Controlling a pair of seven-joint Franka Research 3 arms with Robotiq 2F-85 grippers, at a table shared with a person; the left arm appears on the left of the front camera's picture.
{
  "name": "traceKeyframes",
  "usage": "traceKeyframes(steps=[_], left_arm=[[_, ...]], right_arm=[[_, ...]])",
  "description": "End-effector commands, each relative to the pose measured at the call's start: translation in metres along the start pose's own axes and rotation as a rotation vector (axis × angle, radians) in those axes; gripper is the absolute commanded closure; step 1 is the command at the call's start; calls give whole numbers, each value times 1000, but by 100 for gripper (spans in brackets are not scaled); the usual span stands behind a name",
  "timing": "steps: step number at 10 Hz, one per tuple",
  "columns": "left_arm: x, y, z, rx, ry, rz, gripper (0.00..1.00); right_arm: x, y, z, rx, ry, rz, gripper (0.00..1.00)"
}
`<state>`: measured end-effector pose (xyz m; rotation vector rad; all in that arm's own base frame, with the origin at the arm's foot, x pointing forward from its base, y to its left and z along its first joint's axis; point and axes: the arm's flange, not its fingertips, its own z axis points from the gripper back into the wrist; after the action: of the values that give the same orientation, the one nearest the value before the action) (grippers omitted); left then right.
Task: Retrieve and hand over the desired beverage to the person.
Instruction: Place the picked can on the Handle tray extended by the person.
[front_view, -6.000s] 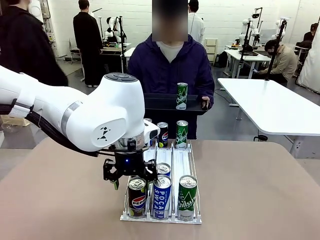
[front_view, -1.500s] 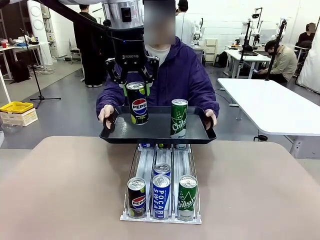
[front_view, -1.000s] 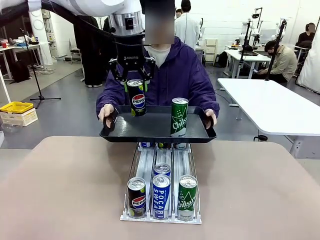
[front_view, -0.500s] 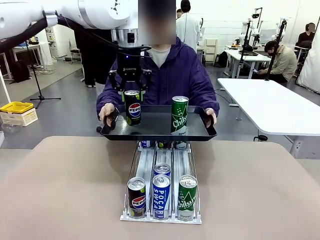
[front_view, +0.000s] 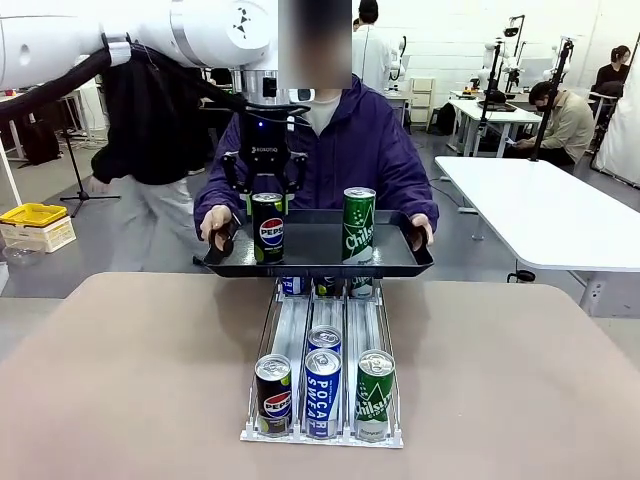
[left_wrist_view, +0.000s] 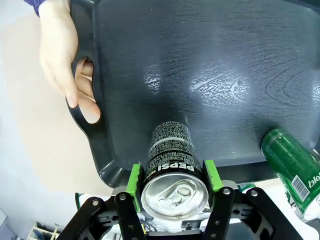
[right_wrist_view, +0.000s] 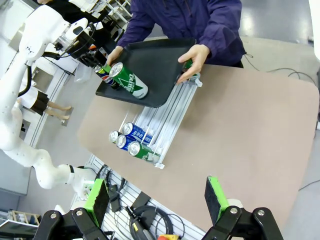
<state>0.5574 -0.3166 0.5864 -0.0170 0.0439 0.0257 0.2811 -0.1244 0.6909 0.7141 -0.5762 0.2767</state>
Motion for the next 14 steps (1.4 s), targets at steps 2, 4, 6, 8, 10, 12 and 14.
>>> traceKeyframes(steps=[2, 4, 6, 8, 10, 12, 14], left_arm=[[3, -7, 6, 8, 16, 5, 41], [1, -5, 6, -5, -4, -21, 0], [1, -4, 8, -7, -2, -25, 0], [0, -3, 10, -12, -7, -27, 0], [0, -3, 12, -12, -9, -32, 0], [0, -3, 12, -9, -10, -34, 0], [-4, 0, 18, -1, -16, -33, 0]], right_arm=[[0, 0, -1, 21, -1, 9, 0], [0, 0, -1, 21, -1, 9, 0], [0, 0, -1, 21, -1, 9, 0], [0, 0, -1, 21, -1, 9, 0], [0, 0, -1, 21, -1, 9, 0], [0, 0, -1, 21, -1, 9, 0], [0, 0, -1, 21, -1, 9, 0]])
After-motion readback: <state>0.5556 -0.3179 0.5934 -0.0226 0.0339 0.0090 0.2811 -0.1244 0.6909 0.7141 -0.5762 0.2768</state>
